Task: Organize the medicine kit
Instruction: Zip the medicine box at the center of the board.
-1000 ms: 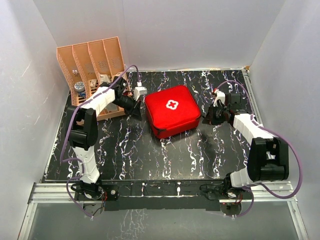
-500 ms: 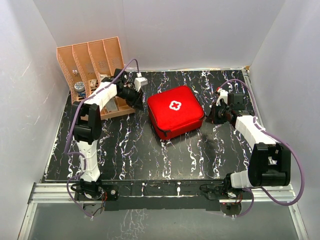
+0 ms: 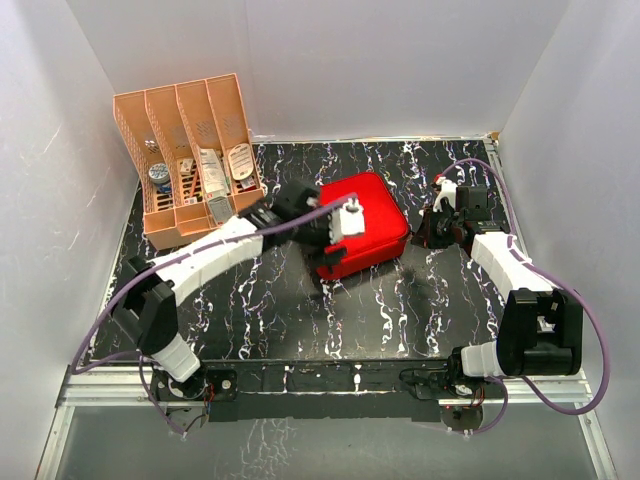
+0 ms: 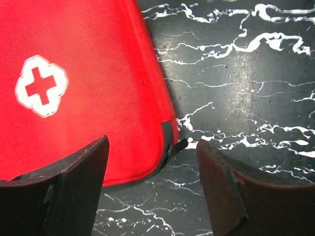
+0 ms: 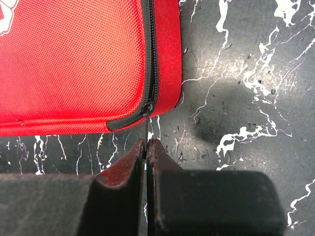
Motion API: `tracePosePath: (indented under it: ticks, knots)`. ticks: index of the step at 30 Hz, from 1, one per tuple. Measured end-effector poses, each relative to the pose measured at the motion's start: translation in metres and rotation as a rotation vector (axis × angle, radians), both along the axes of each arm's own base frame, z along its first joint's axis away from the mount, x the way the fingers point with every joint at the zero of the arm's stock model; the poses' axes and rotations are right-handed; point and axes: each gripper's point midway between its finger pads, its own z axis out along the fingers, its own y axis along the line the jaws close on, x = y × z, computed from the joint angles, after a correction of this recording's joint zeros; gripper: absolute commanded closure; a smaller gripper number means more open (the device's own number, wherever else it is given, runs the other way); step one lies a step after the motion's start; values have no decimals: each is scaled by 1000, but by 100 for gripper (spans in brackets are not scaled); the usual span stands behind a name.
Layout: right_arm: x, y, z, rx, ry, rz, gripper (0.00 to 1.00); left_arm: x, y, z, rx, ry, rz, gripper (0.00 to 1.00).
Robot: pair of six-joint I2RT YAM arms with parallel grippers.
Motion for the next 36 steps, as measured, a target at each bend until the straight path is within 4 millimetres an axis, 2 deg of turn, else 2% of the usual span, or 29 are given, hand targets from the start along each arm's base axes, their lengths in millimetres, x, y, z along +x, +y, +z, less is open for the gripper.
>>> tracePosePath:
  ticks: [1, 3, 8, 14, 19, 24, 31, 36]
  knots:
    - [0, 0, 0, 1, 1, -1, 100, -10, -7, -7, 21, -30, -29, 28]
    - [0, 1, 0, 8, 4, -6, 100, -16, -15, -22, 62, -83, -48, 26]
    - [-5, 3, 4, 25, 16, -16, 100, 10, -18, -52, 156, -229, 23, 26]
    - [-24, 4, 16, 34, 19, -21, 100, 30, -31, -55, 158, -317, 51, 25]
    - [-39, 9, 14, 54, 46, -13, 100, 28, -39, -49, 144, -327, 32, 23]
    - [-46, 16, 12, 70, 79, -8, 100, 14, -60, -37, 87, -324, -30, 23]
    - [-52, 28, 11, 81, 102, 17, 100, -26, -86, -39, 41, -271, -152, 25]
    - [-56, 31, 10, 85, 103, 22, 100, -40, -91, -46, 27, -246, -187, 25]
